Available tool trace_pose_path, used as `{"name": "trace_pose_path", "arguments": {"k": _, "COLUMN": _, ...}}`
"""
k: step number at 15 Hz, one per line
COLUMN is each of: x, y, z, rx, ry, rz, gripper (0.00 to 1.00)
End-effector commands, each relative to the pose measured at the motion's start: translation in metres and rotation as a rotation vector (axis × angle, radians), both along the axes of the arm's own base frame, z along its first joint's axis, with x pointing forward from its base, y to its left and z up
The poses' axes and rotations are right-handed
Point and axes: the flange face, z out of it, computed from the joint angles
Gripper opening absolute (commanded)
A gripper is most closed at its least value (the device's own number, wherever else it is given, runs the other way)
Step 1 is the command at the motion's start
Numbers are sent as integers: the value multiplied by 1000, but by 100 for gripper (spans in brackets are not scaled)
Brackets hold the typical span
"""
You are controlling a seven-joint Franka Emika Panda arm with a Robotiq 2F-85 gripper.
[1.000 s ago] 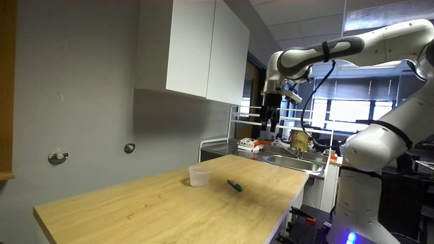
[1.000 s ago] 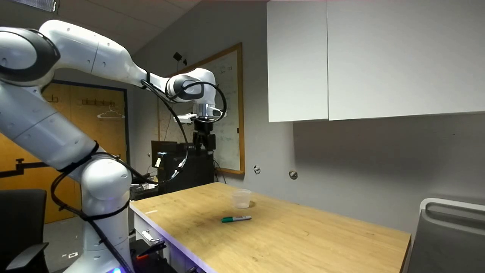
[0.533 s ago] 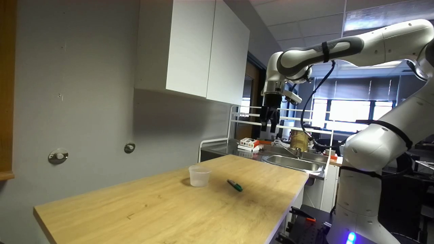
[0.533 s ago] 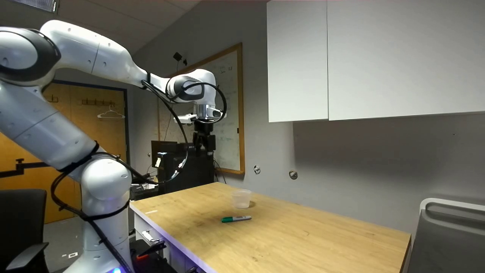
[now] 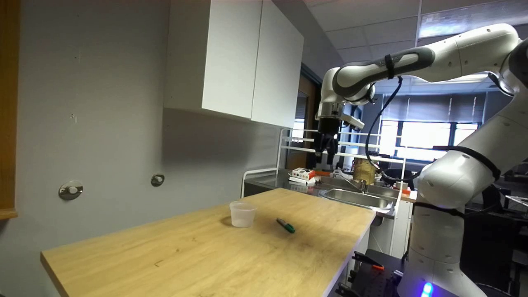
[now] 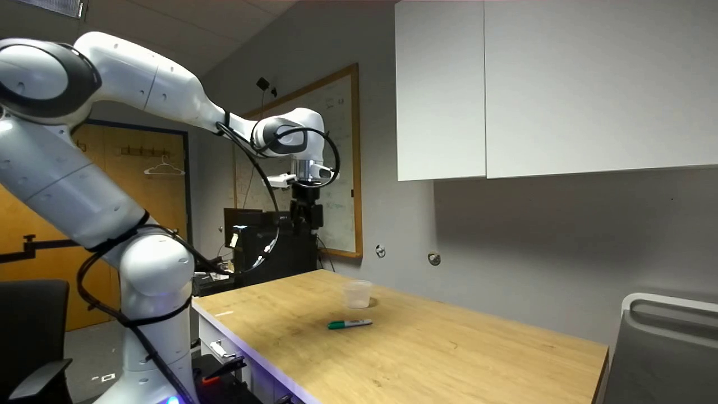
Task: Put the marker in the bowl
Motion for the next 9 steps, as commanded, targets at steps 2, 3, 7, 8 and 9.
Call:
{"name": "trace_pose_path", "arguments": {"k": 2, "x": 26, "y": -4, "z": -10, "rx": 0, "ry": 8, "rz": -74, "gripper": 100}}
{"name": "trace_pose_path", "arguments": {"k": 3, "x": 31, "y": -5, "z": -14, "rx": -1, "ry": 9, "rz": -89, "gripper": 100}}
{"name": "trace_pose_path", "arguments": {"k": 7, "x": 56, "y": -9, "z": -30, "rx": -10, "ry": 10, "rz": -151, "gripper": 100}}
{"name": "trace_pose_path", "arguments": {"k": 8, "x": 62, "y": -9, "z": -35, "rx": -11, "ry": 11, "rz": -169, "gripper": 100}}
{"name": "trace_pose_path", "arguments": {"k": 9, "x": 68, "y": -10, "z": -38, "rx": -13, "ry": 13, "rz": -185, "gripper": 100}}
